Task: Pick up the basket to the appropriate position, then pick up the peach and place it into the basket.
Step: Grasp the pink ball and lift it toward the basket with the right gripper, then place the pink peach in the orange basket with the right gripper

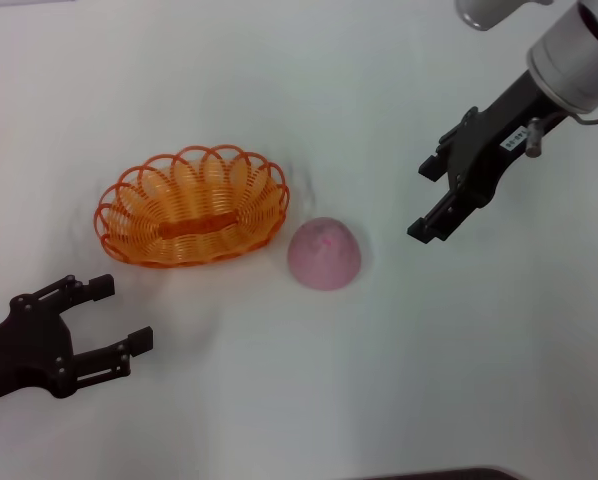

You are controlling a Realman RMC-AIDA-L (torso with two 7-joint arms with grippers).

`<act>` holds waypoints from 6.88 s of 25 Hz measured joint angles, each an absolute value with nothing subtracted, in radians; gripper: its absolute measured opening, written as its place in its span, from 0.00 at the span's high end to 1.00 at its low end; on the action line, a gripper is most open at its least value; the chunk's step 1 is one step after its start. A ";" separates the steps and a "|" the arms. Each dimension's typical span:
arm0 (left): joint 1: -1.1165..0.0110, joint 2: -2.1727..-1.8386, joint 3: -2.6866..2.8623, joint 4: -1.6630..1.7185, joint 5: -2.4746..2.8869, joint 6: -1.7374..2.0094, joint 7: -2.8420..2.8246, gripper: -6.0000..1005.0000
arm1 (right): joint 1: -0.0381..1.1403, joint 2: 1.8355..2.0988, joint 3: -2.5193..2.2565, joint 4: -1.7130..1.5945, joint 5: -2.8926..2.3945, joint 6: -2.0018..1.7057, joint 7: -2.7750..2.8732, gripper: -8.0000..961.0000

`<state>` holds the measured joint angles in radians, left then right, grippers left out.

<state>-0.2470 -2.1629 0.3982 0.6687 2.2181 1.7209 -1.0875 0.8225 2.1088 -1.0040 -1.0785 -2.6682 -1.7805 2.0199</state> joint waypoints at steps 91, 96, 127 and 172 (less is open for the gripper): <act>-0.255 -2.157 0.373 0.680 2.218 1.760 -1.094 0.13 | 0.852 2.093 -1.349 -1.160 -2.468 -1.707 2.200 0.70; -0.256 -2.155 0.372 0.680 2.218 1.760 -1.095 0.13 | 0.834 2.092 -1.299 -1.242 -2.469 -1.770 2.201 0.69; -0.264 -2.154 0.347 0.680 2.218 1.766 -1.097 0.13 | 0.828 2.105 -1.640 -1.111 -2.315 -1.204 2.183 0.61; -0.267 -2.154 0.331 0.680 2.217 1.768 -1.097 0.13 | 0.832 2.103 -1.726 -0.948 -2.158 -1.051 2.057 0.07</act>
<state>-0.2673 -2.1536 0.3308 0.6796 2.2175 1.7681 -1.0968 0.8325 2.1030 -1.7256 -0.9479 -2.1582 -1.0507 2.0566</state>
